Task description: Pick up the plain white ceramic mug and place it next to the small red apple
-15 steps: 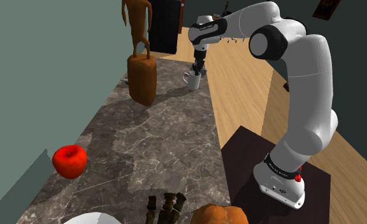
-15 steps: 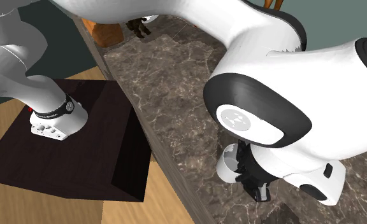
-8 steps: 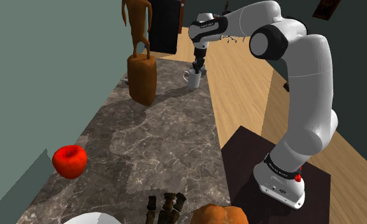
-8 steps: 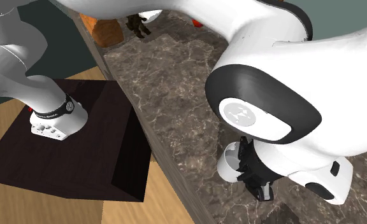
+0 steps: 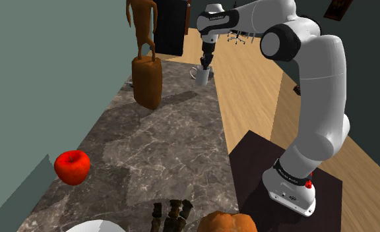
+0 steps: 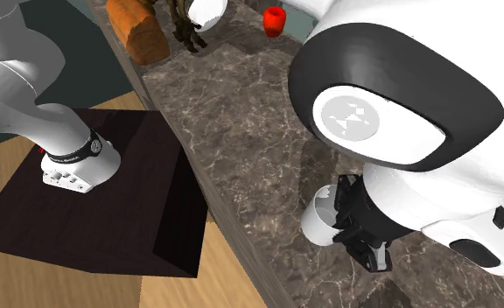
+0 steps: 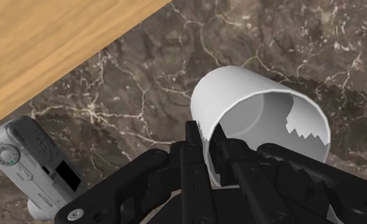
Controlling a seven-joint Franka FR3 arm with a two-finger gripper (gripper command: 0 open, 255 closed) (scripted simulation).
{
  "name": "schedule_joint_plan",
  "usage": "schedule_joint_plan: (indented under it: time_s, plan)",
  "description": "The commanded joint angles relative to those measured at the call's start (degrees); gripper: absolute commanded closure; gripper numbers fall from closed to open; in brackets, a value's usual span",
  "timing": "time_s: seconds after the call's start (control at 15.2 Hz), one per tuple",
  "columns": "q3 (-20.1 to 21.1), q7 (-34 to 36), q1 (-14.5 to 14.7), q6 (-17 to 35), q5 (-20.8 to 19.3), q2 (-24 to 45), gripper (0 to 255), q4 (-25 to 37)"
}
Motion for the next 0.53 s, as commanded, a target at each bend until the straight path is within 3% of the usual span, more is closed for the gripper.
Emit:
schedule_joint_plan:
  time_s: [0.0, 0.46]
  plan:
    - [-0.09, 0.00, -0.05, -1.26, -0.11, -0.48, 255, 0.77]
    - [-0.21, 0.14, -0.42, -6.53, -0.24, -0.69, 255, 5.86]
